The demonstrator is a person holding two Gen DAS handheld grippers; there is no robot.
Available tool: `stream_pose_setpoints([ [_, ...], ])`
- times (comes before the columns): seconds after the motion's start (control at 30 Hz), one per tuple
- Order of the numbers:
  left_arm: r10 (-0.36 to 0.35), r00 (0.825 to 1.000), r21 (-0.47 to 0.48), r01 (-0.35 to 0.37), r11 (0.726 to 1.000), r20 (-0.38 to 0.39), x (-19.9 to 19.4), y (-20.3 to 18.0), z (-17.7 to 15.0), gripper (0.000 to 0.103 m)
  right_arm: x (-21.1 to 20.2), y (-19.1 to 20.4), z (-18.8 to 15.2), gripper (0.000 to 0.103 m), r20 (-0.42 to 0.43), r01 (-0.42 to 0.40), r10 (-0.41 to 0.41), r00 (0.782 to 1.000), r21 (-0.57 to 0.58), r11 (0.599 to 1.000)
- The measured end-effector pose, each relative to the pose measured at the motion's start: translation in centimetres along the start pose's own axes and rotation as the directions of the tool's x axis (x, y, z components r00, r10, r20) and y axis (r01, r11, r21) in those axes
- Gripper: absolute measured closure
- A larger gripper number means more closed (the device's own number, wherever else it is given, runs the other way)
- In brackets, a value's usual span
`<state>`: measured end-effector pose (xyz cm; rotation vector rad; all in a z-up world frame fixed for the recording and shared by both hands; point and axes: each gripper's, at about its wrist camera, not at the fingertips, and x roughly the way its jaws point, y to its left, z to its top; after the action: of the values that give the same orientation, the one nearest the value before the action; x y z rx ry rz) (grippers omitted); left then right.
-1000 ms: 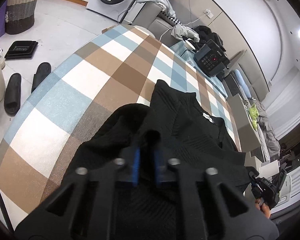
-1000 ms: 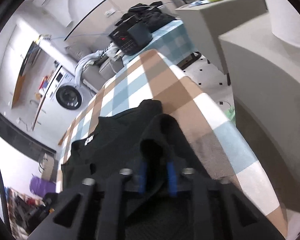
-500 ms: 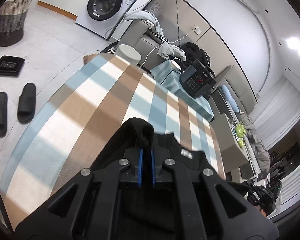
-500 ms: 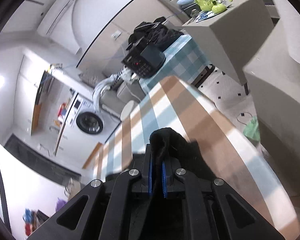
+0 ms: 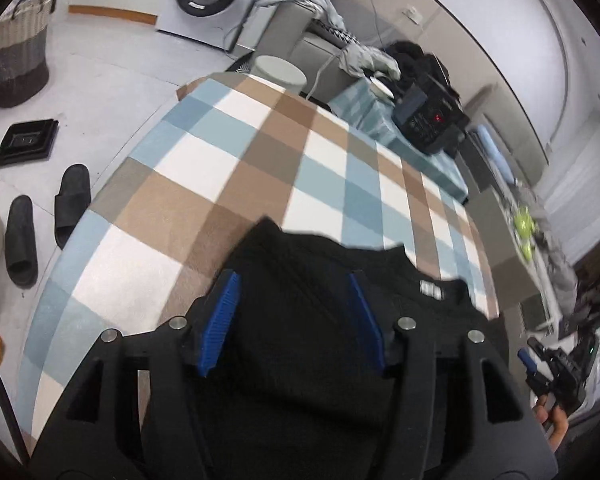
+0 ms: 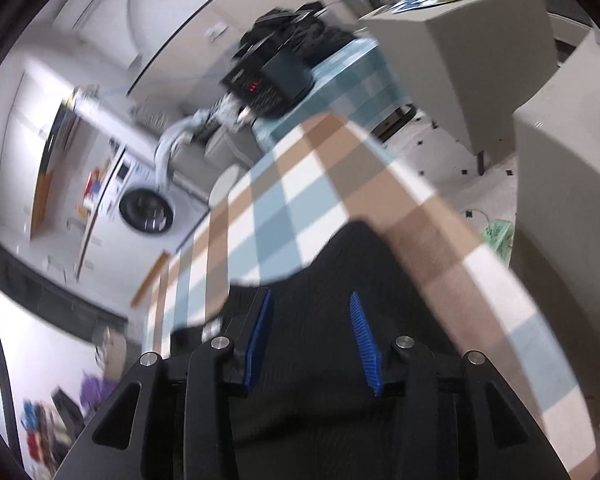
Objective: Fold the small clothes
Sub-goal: 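Lower the sweater, open both tools, then regrasp with the left tool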
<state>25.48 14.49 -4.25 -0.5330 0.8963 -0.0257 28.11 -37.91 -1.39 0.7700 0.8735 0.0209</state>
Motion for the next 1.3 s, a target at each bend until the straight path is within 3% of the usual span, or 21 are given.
stream_pose_setpoints([
  [0.13, 0.035, 0.999, 0.056, -0.035, 0.998, 0.015, 0.4, -1.5, -0.6, 0.050, 0.7, 1.9, -1.8, 0.062, -0.029, -0.002, 0.000, 1.000, -0.078, 0.997],
  [0.27, 0.026, 0.998, 0.078, -0.022, 0.997, -0.054, 1.7, -2.7, -1.0, 0.050, 1.3, 3.2, -3.1, 0.062, -0.062, -0.025, 0.019, 0.998, -0.102, 0.994],
  [0.57, 0.126, 0.983, 0.091, -0.115, 0.989, -0.133, 6.9, -3.7, -1.9, 0.051, 1.4, 3.0, -4.4, 0.061, -0.095, -0.038, 0.028, 0.995, -0.101, 0.994],
  [0.67, 0.160, 0.983, 0.124, -0.148, 0.981, -0.095, 7.5, -4.3, -2.0, 0.053, 1.0, 2.4, -4.5, 0.061, -0.091, -0.037, 0.028, 0.996, -0.095, 0.995],
  [0.83, 0.162, 0.985, 0.103, -0.156, 0.982, -0.057, 7.1, -3.4, -1.8, 0.088, 0.6, 1.4, -4.4, 0.061, -0.088, -0.045, 0.039, 0.995, -0.066, 0.997],
  [0.93, 0.132, 0.990, 0.073, -0.128, 0.989, -0.050, 6.3, -2.3, -1.6, 0.097, 0.6, 1.1, -4.5, 0.061, -0.089, -0.050, 0.045, 0.995, -0.059, 0.997],
  [1.1, 0.082, 0.997, 0.040, -0.082, 0.996, -0.005, 3.9, -2.0, -1.0, 0.099, 0.5, 0.9, -4.7, 0.061, -0.090, -0.055, 0.049, 0.995, -0.058, 0.997],
  [1.3, 0.013, 0.990, 0.004, -0.014, 1.000, 0.141, 0.6, -2.4, 2.0, 0.100, 0.3, 0.8, -4.4, 0.061, -0.082, -0.035, 0.029, 0.996, -0.062, 0.997],
])
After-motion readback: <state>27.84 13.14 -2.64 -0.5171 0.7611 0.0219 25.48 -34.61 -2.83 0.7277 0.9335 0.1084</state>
